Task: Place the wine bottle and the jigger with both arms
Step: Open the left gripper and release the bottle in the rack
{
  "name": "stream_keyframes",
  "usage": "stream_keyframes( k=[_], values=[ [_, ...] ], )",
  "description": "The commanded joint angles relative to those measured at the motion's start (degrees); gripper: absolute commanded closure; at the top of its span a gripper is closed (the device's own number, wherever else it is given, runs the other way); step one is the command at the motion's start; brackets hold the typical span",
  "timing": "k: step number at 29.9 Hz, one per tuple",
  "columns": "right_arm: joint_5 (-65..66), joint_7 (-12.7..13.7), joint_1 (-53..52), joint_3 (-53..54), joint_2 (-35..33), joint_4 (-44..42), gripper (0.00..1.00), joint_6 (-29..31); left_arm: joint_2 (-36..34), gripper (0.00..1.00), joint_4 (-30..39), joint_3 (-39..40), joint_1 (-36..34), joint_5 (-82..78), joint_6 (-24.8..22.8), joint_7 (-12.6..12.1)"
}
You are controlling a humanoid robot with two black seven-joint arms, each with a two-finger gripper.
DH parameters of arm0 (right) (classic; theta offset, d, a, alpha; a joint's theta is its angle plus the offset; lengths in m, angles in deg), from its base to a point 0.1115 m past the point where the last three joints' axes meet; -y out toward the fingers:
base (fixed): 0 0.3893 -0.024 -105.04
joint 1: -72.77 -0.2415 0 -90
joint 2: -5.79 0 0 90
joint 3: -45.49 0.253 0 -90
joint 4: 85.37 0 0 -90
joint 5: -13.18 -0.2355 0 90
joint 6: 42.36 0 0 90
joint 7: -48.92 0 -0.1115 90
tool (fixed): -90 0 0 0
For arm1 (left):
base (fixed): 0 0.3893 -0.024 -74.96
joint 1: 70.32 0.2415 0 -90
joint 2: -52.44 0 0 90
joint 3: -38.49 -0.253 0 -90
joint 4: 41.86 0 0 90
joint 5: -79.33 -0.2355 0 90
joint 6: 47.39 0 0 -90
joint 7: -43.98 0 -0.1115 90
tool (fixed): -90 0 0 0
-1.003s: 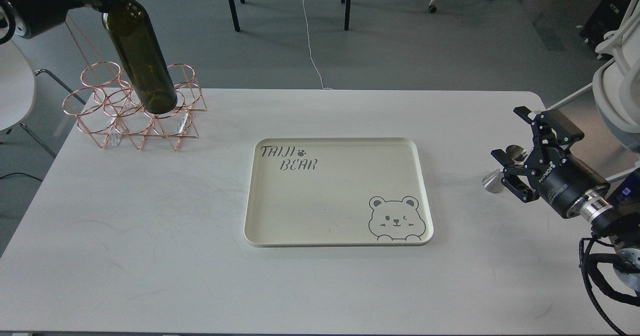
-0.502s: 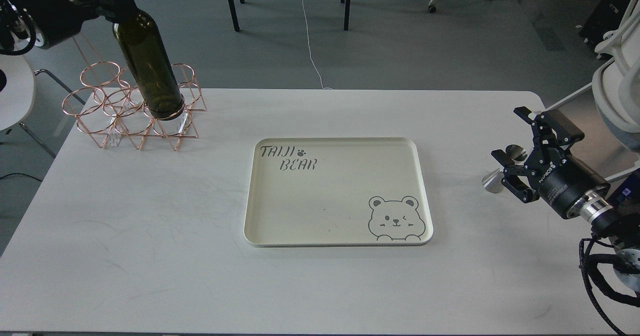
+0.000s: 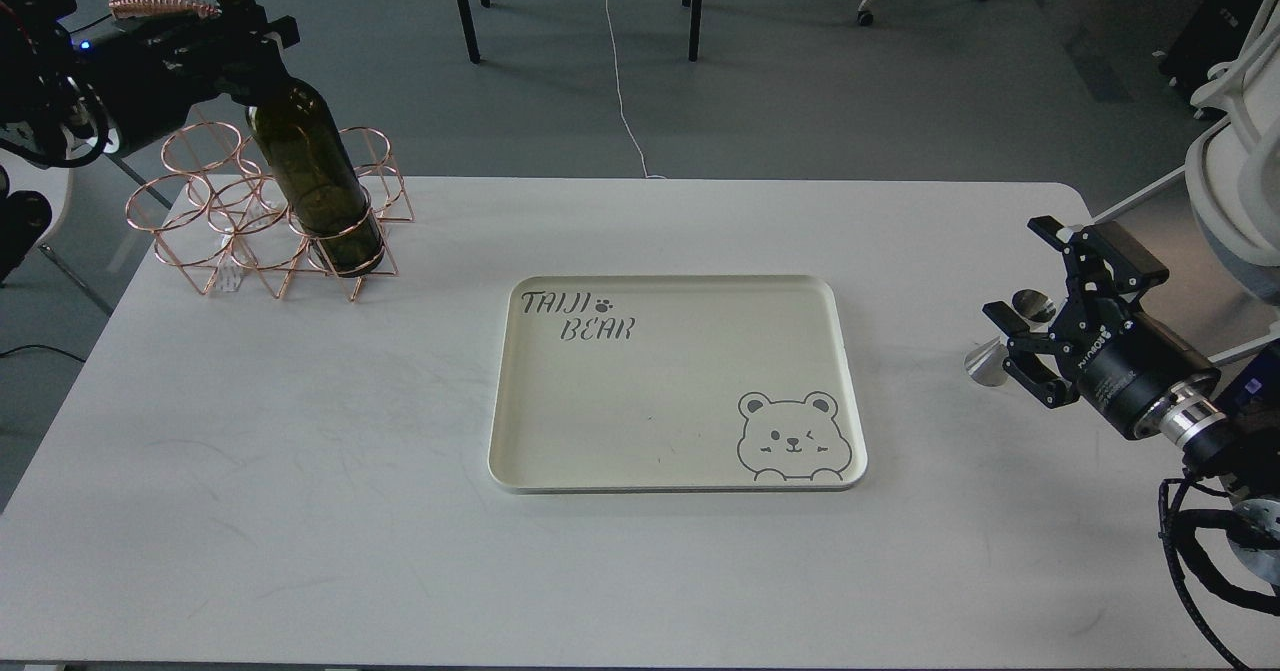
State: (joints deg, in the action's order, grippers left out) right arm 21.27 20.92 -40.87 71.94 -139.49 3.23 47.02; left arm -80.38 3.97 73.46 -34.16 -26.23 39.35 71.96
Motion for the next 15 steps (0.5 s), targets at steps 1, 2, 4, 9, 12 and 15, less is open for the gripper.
stream_keyframes(
  k=[1, 2, 4, 9, 12, 15],
  values=[
    [0.0, 0.0, 0.0, -0.1, 0.0, 0.0, 0.01, 0.0, 0.7, 0.78, -1.3, 0.0, 0.5, 0.0, 0.3, 0.0],
    [0.0, 0.0, 0.0, -0.1, 0.0, 0.0, 0.01, -0.1, 0.9, 0.78, -1.4, 0.0, 0.6, 0.0, 0.3, 0.0],
    [0.0, 0.0, 0.0, -0.1, 0.0, 0.0, 0.01, -0.3, 1.0, 0.76, -1.6, 0.0, 0.8, 0.0, 0.5, 0.0],
    [0.0, 0.0, 0.0, -0.1, 0.0, 0.1, 0.01, -0.3, 1.0, 0.53, -1.6, -0.1, 0.9, 0.1, 0.5, 0.0],
    [0.0, 0.0, 0.0, -0.2, 0.0, 0.1, 0.01, -0.3, 0.9, 0.35, -1.6, -0.2, 1.0, 0.3, 0.4, 0.0],
    [0.0, 0.0, 0.1, -0.2, 0.0, 0.1, 0.01, -0.3, 0.9, 0.23, -1.6, -0.2, 1.2, 0.3, 0.4, 0.0]
  ],
)
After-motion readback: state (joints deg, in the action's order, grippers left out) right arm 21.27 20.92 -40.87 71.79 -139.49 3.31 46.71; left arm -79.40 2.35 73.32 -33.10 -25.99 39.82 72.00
